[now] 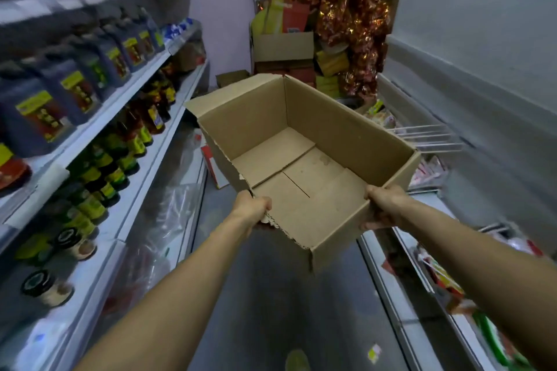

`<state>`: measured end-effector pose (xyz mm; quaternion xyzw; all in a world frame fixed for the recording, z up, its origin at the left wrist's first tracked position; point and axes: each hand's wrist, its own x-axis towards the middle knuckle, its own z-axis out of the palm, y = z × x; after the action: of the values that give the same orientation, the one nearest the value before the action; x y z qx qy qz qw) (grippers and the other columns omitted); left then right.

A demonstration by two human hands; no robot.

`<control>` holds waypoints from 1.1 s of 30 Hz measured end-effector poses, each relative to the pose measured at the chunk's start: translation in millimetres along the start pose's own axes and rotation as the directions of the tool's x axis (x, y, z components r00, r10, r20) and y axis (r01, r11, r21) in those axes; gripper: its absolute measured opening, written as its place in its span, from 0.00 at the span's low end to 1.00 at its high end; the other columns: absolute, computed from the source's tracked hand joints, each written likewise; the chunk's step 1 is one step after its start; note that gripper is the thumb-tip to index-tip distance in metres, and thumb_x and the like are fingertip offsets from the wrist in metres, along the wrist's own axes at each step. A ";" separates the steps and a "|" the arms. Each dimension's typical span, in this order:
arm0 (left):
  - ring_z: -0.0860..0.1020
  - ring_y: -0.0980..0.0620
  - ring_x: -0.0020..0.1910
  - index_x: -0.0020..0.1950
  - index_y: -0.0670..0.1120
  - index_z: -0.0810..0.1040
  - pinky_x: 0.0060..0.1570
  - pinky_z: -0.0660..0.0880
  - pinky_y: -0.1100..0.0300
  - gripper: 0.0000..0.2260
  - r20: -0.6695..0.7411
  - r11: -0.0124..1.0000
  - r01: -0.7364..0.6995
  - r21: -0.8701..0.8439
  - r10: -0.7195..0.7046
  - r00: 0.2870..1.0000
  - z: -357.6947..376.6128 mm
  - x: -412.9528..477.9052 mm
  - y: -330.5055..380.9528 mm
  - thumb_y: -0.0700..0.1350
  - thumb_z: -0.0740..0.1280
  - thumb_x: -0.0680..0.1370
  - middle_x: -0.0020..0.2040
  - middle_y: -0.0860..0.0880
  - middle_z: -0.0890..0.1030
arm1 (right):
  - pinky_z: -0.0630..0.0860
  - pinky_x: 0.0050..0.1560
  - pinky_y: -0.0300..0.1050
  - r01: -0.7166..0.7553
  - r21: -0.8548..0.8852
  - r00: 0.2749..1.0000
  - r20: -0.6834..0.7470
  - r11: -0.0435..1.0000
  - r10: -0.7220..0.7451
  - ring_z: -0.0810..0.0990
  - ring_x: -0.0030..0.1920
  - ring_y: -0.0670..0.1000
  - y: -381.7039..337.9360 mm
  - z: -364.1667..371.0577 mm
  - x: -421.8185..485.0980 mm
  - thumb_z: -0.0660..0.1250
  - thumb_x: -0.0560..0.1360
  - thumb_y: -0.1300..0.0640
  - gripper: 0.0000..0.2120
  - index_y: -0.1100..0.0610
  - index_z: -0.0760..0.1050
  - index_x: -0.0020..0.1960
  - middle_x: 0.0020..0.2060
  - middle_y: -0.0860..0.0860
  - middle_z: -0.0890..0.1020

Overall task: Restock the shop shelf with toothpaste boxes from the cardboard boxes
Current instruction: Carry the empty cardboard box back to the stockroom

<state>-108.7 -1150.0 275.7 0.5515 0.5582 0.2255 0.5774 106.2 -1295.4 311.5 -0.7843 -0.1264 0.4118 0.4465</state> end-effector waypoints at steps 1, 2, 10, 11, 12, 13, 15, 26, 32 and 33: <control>0.80 0.37 0.44 0.58 0.37 0.72 0.45 0.80 0.36 0.24 -0.005 1.000 0.010 0.021 -0.010 1.000 1.2 29.6 13.8 0.40 0.67 0.62 0.50 0.37 0.79 | 0.78 0.26 0.57 0.000 0.006 1.000 0.007 1.000 0.000 0.79 0.39 0.67 -18.0 5.3 25.9 0.63 0.76 0.61 0.09 0.67 0.67 0.50 0.45 0.63 0.72; 0.80 0.38 0.43 0.56 0.37 0.72 0.46 0.80 0.39 0.24 -0.007 0.999 0.007 0.031 -0.007 1.000 2.7 58.3 30.3 0.41 0.67 0.62 0.47 0.38 0.79 | 0.79 0.26 0.56 0.003 0.013 1.000 0.015 1.000 -0.003 0.79 0.39 0.66 -37.5 10.2 52.7 0.63 0.76 0.62 0.09 0.67 0.67 0.51 0.46 0.63 0.72; 0.81 0.39 0.42 0.47 0.42 0.75 0.45 0.80 0.38 0.21 -0.005 0.998 -0.009 0.067 0.009 1.000 45.7 291.8 142.4 0.44 0.67 0.56 0.45 0.37 0.82 | 0.79 0.23 0.53 0.004 0.001 1.000 -0.017 1.000 -0.004 0.78 0.34 0.63 -187.6 25.2 251.2 0.64 0.75 0.62 0.09 0.66 0.68 0.51 0.39 0.61 0.72; 0.82 0.38 0.45 0.47 0.43 0.74 0.45 0.80 0.39 0.18 -0.005 0.998 -0.006 0.055 0.006 1.000 53.7 317.6 157.6 0.44 0.67 0.58 0.46 0.37 0.82 | 0.78 0.22 0.54 0.011 -0.002 1.000 -0.023 1.000 -0.011 0.78 0.33 0.64 -206.2 25.5 277.1 0.64 0.76 0.62 0.08 0.66 0.68 0.49 0.38 0.60 0.71; 0.82 0.38 0.46 0.47 0.43 0.74 0.45 0.81 0.40 0.16 -0.002 0.999 -0.008 0.036 0.008 1.000 62.2 341.9 173.5 0.43 0.67 0.60 0.47 0.37 0.82 | 0.78 0.22 0.54 0.017 -0.010 1.000 -0.023 1.000 -0.017 0.78 0.33 0.64 -224.5 25.9 304.7 0.64 0.76 0.62 0.07 0.66 0.69 0.47 0.37 0.60 0.71; 0.82 0.37 0.47 0.48 0.44 0.74 0.44 0.81 0.40 0.15 -0.005 1.000 -0.007 0.025 0.007 1.000 71.0 369.5 187.0 0.41 0.67 0.62 0.48 0.37 0.82 | 0.77 0.22 0.54 0.023 -0.019 1.000 -0.019 1.000 -0.023 0.78 0.33 0.64 -242.4 26.5 332.6 0.64 0.76 0.62 0.07 0.66 0.68 0.46 0.37 0.60 0.72; 0.82 0.38 0.47 0.49 0.45 0.74 0.44 0.81 0.40 0.17 -0.008 1.000 -0.013 0.016 0.013 1.000 88.4 426.6 212.7 0.42 0.67 0.61 0.48 0.38 0.81 | 0.77 0.22 0.54 0.025 -0.031 0.999 -0.020 0.999 -0.025 0.78 0.34 0.63 -275.9 28.6 391.1 0.64 0.77 0.61 0.08 0.67 0.68 0.49 0.38 0.61 0.72; 0.81 0.39 0.48 0.51 0.45 0.74 0.46 0.81 0.42 0.13 -0.020 0.998 0.059 -0.007 -0.059 0.998 166.4 730.7 323.2 0.38 0.66 0.68 0.50 0.40 0.81 | 0.79 0.24 0.56 -0.037 -0.086 0.998 -0.052 0.996 0.033 0.78 0.27 0.59 -439.3 57.4 709.7 0.65 0.76 0.58 0.09 0.65 0.71 0.44 0.34 0.60 0.73; 0.81 0.42 0.48 0.49 0.46 0.77 0.46 0.82 0.47 0.15 0.008 0.994 0.106 0.018 -0.106 0.994 186.6 886.9 341.8 0.40 0.66 0.63 0.48 0.43 0.82 | 0.77 0.20 0.44 -0.140 -0.060 0.990 -0.013 0.988 0.140 0.78 0.34 0.59 -477.2 99.8 850.4 0.63 0.79 0.57 0.11 0.64 0.69 0.55 0.39 0.61 0.75; 0.80 0.42 0.46 0.52 0.45 0.77 0.42 0.82 0.50 0.14 0.024 0.993 0.112 0.025 -0.112 0.993 189.6 909.1 347.2 0.37 0.66 0.67 0.49 0.42 0.82 | 0.77 0.20 0.44 -0.157 -0.054 0.988 -0.012 0.986 0.157 0.79 0.37 0.60 -483.5 108.1 871.8 0.62 0.79 0.57 0.11 0.63 0.67 0.56 0.43 0.62 0.76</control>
<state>434.2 -326.0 180.4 0.5289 0.5836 0.1792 0.5895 654.4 -462.3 207.4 -0.8053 -0.0739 0.4392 0.3913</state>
